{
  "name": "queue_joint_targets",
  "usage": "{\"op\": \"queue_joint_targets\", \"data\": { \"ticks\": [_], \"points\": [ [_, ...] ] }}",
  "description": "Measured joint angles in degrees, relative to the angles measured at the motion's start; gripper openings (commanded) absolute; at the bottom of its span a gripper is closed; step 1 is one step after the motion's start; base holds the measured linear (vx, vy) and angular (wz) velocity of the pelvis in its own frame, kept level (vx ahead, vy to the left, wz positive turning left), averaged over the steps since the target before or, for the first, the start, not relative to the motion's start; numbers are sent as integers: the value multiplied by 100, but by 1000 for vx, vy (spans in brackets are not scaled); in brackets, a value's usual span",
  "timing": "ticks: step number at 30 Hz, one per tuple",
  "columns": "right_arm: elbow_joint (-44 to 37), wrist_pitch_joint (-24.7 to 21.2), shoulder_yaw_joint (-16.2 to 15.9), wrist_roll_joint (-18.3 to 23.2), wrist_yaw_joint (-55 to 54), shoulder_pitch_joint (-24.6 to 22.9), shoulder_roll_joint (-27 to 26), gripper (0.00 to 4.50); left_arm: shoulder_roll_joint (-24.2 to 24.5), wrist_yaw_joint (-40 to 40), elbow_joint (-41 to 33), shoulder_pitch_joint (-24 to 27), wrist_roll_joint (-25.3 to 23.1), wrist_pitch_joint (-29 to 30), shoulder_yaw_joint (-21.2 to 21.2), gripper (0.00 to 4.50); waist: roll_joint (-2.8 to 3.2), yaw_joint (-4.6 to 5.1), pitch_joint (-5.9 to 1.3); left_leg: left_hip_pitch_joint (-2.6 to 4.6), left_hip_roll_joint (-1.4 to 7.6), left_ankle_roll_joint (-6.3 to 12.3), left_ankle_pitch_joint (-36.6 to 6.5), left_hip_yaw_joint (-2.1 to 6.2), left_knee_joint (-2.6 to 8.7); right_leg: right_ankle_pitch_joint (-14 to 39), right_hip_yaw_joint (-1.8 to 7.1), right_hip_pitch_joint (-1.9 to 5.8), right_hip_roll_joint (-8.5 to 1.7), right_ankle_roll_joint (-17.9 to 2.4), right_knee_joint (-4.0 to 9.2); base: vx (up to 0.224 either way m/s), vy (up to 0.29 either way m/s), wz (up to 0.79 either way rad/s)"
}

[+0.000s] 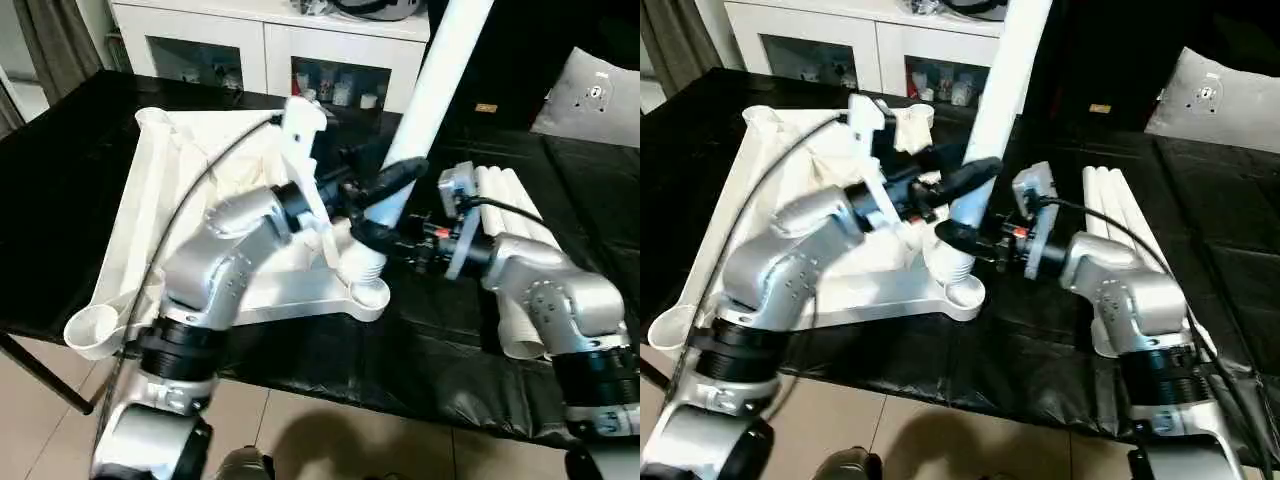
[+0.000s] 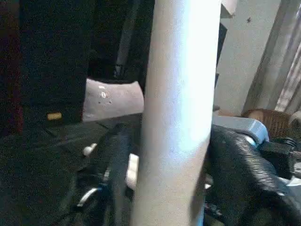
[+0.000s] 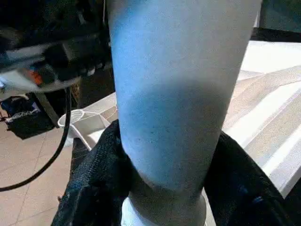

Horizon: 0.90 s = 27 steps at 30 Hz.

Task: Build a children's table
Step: Insert table leg to table base

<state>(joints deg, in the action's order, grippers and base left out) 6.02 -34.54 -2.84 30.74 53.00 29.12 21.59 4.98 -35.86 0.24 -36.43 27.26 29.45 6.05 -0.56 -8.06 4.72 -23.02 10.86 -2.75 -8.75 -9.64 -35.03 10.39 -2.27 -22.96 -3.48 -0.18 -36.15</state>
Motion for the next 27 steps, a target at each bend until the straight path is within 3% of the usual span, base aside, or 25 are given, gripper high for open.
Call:
{"op": "queue_joint_targets", "data": {
  "ticks": [3, 7, 18, 21, 27],
  "points": [
    [0, 12, -2, -61, -23, -2, -15, 188, 2, 25, -3, 3, -14, -7, 8, 205, 1, -3, -1, -1, 0, 0, 0, 0, 0, 0, 0, -1, 0, 0, 0, 0, 0, 0],
    [0, 19, 1, -63, -46, -1, -18, 188, -17, 60, -2, 3, -74, -62, 12, 190, 1, -2, 0, -1, 0, 0, 0, -1, 0, 0, 1, -1, 0, 1, 0, 0, 0, 0],
    [5, 38, 31, -109, -106, 10, -59, 188, -104, 196, 48, -7, -56, -31, -87, 186, 1, 0, -1, -1, 0, 0, 0, -1, 0, 0, 2, -2, 0, 1, 0, 0, 0, 0],
    [116, -33, 114, -14, -130, 92, -75, 258, -246, 429, 253, -99, 132, 117, -368, 186, 1, -1, 0, -1, 0, 0, 0, -2, -1, -2, 1, -1, 0, -1, 0, 0, 0, 0],
    [76, -218, 439, 355, 132, 95, 23, 293, -189, 572, 418, -169, 344, 231, -776, 185, 1, -2, -1, -2, 0, 0, 0, -2, 0, -1, 2, -2, 0, 1, 1, 0, 0, 0]
  ]
}}
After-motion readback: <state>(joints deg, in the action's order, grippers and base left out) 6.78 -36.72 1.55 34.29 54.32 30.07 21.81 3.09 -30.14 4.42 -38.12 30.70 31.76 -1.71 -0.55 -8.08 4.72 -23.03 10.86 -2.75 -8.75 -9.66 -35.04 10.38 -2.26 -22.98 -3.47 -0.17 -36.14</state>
